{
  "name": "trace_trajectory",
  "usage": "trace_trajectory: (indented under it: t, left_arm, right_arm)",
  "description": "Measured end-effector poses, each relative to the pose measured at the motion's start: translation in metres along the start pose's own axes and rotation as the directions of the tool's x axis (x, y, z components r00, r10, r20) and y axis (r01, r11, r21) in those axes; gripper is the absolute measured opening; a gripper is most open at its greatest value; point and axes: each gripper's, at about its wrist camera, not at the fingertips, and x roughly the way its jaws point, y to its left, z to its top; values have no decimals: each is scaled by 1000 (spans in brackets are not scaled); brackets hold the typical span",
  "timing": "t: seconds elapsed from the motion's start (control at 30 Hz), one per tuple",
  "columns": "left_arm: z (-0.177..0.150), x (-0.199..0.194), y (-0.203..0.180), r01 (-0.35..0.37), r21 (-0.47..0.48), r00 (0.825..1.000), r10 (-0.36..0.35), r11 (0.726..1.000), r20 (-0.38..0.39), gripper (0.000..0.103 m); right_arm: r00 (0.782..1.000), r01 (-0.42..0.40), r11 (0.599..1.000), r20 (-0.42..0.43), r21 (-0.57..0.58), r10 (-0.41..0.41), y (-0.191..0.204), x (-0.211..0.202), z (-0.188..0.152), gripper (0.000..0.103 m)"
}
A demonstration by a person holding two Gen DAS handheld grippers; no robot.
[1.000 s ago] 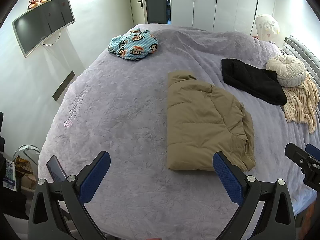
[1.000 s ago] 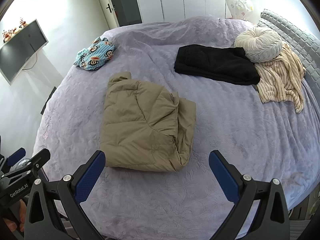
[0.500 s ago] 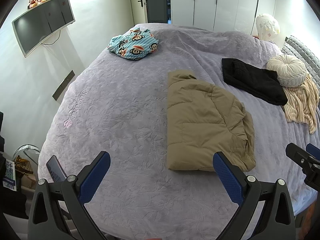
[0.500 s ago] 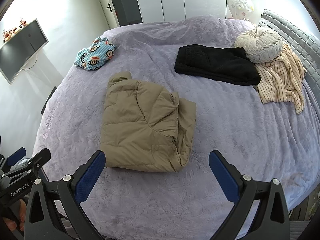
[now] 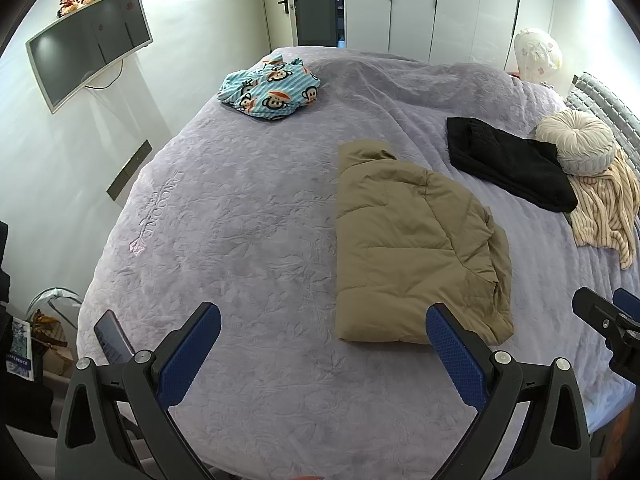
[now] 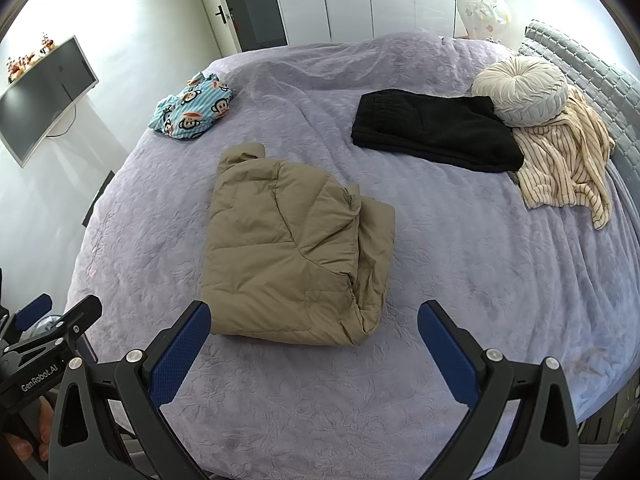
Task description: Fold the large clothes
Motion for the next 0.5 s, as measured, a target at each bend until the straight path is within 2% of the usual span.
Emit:
trace_trajectory:
  t: [0.5]
  left_arm:
    - [1, 0, 0, 0, 0, 1000, 0, 1000, 2, 103]
  right_arm:
    - [1000, -1, 1000, 0, -4, 1, -1, 0, 2, 103]
